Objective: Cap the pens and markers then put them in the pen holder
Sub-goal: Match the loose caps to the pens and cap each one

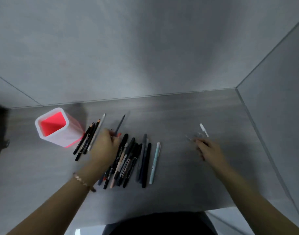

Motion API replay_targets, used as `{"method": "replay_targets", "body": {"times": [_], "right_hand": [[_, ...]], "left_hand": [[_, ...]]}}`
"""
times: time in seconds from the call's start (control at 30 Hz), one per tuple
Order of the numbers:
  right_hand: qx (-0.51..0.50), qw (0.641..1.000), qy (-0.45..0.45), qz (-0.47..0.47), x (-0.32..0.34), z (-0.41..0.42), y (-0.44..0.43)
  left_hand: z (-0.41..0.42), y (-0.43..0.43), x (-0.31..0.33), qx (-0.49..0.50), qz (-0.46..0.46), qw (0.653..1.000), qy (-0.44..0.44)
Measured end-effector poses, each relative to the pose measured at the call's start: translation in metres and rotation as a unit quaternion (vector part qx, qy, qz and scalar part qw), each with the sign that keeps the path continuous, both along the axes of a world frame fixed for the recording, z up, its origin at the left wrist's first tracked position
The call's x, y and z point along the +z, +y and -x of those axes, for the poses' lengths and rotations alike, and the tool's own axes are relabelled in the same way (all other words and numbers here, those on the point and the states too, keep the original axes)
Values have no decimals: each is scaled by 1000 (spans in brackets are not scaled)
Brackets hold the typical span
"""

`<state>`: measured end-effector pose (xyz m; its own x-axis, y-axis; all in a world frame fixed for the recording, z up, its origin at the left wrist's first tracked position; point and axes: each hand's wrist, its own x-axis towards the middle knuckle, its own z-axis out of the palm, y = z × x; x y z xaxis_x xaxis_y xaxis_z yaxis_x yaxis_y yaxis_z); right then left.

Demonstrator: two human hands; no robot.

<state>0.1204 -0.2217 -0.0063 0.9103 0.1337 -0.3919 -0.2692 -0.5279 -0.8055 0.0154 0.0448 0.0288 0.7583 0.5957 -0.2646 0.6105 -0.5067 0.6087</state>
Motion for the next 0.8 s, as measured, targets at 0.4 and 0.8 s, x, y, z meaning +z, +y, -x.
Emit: {"method": "replay_targets", "body": {"times": [0.4, 0.8], "right_hand": [[18, 972, -74, 223, -13, -33, -6], [-107, 943, 144, -281, 43, 7, 7]], "left_hand": [[37, -78, 19, -1, 212, 977, -16], [47, -85, 42, 60, 352, 933, -45]]}}
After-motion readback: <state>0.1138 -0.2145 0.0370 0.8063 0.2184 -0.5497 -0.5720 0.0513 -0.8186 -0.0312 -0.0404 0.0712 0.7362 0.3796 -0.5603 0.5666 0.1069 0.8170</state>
